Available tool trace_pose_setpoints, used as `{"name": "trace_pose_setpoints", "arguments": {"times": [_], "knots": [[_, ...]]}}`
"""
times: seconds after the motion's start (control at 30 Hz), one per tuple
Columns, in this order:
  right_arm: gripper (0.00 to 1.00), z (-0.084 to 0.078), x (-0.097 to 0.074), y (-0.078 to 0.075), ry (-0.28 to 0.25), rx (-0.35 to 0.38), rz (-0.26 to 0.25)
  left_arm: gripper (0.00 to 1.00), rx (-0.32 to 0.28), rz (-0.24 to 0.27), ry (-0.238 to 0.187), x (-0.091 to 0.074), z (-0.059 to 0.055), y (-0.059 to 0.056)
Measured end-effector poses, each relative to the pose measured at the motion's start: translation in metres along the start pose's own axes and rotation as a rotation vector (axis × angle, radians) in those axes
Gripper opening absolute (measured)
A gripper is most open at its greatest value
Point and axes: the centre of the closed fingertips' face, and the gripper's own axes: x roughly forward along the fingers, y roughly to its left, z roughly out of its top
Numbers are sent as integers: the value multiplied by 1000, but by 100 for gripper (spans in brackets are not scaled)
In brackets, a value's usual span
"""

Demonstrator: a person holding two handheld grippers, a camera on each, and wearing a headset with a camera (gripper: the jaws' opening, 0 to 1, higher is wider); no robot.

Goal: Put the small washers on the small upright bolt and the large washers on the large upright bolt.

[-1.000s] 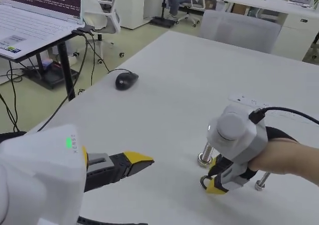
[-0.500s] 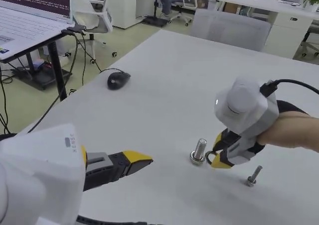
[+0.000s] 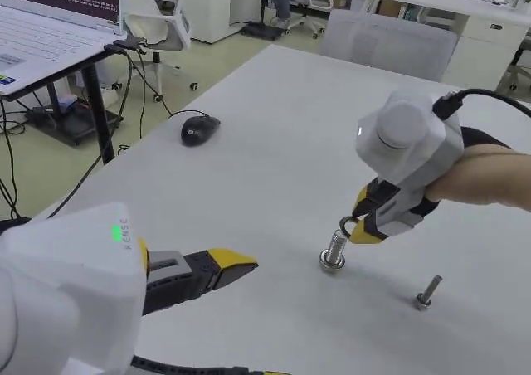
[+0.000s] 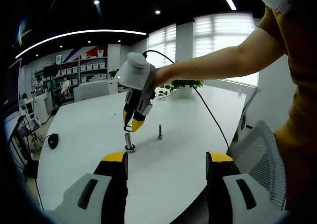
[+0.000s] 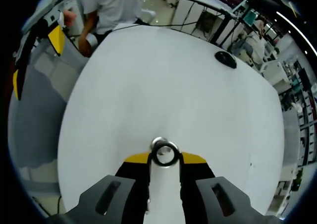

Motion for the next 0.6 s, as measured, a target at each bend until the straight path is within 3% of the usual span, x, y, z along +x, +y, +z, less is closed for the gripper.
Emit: {"name": "trace_pose_setpoints", "arguments": {"times": [0.2,0.6], "knots": [[22,2,14,4,27,-15,29,63,-8,10,-3,-2,0,4],[22,-8,27,-1,57,-17,55,63,-20,16,4,-2,-4,8]]}}
